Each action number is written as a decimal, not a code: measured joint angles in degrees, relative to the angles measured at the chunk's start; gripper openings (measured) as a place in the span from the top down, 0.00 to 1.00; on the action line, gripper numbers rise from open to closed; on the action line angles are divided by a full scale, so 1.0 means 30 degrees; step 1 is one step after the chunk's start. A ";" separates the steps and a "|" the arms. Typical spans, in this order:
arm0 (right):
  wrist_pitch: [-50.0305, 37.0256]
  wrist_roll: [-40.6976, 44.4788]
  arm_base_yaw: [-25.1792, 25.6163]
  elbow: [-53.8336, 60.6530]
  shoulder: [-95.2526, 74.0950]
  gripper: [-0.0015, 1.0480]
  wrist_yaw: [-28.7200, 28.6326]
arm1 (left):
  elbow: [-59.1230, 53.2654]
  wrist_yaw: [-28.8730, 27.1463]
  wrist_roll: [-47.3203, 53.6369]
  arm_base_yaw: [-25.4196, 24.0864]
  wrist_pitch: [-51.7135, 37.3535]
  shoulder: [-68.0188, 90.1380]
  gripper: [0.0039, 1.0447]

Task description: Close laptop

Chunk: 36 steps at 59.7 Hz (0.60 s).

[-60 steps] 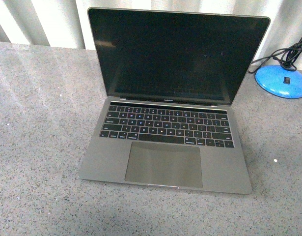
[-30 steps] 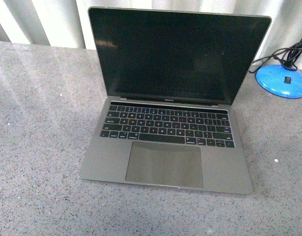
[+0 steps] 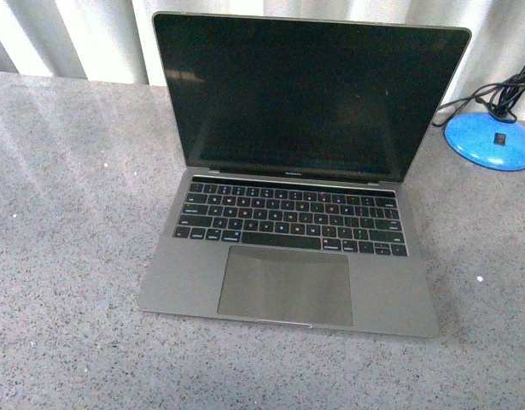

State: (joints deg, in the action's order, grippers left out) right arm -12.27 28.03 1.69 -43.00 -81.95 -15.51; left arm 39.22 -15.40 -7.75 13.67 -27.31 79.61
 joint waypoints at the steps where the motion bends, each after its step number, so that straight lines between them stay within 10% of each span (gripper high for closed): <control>1: 0.0007 -0.0036 -0.0015 -0.0051 -0.0051 0.10 0.0000 | 0.0022 0.0015 0.0000 -0.0073 -0.0044 0.0058 0.06; 30: -0.1523 -0.0597 -0.0911 -0.2193 -0.3461 0.10 0.0423 | 0.3169 0.1690 0.0080 -0.2222 -0.0554 0.3657 0.07; 36: -0.1384 -0.0182 -0.1020 -0.3490 -0.4561 0.10 0.0284 | 0.4896 0.1741 0.0248 -0.1639 -0.0117 0.4809 0.26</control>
State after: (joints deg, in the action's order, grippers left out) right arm -16.43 27.49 -1.37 -53.47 -95.64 -14.66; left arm 53.91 -10.17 -7.01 8.75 -27.66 94.04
